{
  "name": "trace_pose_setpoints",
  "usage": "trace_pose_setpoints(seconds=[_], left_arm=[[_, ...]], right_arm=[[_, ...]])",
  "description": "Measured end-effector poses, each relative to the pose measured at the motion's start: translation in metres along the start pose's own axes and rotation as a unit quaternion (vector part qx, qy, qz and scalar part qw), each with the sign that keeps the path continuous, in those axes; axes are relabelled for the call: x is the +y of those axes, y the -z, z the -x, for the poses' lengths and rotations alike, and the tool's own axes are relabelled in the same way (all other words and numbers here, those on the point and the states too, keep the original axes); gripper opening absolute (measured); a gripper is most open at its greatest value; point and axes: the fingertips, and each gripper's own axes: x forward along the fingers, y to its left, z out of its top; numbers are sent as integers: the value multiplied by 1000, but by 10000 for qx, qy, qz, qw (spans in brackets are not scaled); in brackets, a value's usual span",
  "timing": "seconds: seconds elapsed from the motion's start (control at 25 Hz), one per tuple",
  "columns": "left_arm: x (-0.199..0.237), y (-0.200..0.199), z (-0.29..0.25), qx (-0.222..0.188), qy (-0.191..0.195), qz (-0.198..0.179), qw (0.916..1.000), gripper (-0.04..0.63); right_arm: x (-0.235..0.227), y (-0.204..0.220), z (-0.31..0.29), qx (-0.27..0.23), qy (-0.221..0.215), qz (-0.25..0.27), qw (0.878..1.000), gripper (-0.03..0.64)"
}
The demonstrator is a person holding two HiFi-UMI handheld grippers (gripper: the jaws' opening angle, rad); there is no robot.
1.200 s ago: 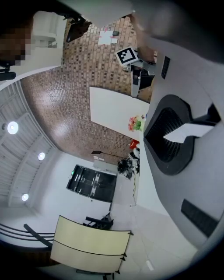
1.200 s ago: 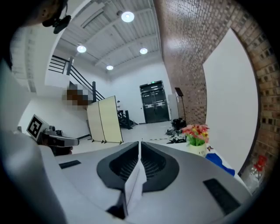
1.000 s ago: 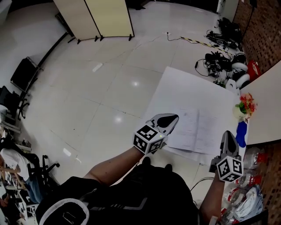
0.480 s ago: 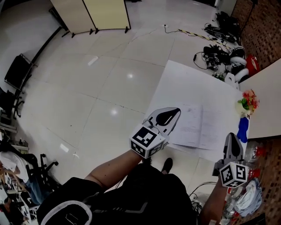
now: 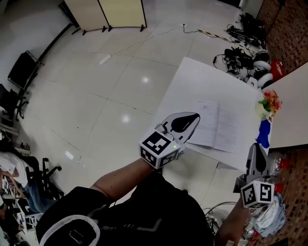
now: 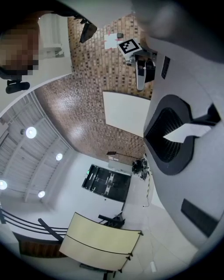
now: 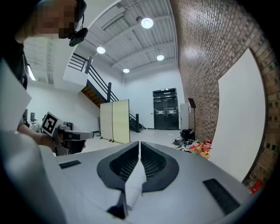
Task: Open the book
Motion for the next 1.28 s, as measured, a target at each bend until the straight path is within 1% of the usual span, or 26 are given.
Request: trace_pose_setpoints(seconds=[0.12,0.24,0.32,0.44,0.56,0.72,0.84,0.96,1.12,1.28], left_arm=[[-46,6,9,18,-204,-68,9998,-2],[-96,8,25,-58,-474,-22,9989,-2],[-125,11,36,-53,-650,-116,9978,-2],[-159,9,54,-27,-864,-193,9961,-2],[-188,0,86,-9,-940,-311,9951,-2],[-215,-4,134,-174,-875,-449,9950,-2],[-229,1,177,-276,-805,-456,9953,-2],[-240,12,223,-277,-700,-428,9962,-2],[-254,28,282,-169,-399,-320,9985,-2],[-275,32,316,-151,-252,-200,9994,-2]], right_arm=[[-12,3,41,-123,-192,47,9997,5],[-25,10,80,-119,-423,258,9987,5],[-29,12,104,-121,-605,306,9976,5],[-28,9,132,-192,-864,232,9958,5],[-15,7,157,-304,-1014,246,9941,5],[17,9,190,-456,-1049,183,9933,5],[57,13,219,-411,-1005,312,9936,5],[100,21,249,-352,-897,413,9945,5],[158,37,294,-213,-798,320,9961,5],[187,40,339,-136,-706,381,9967,5]])
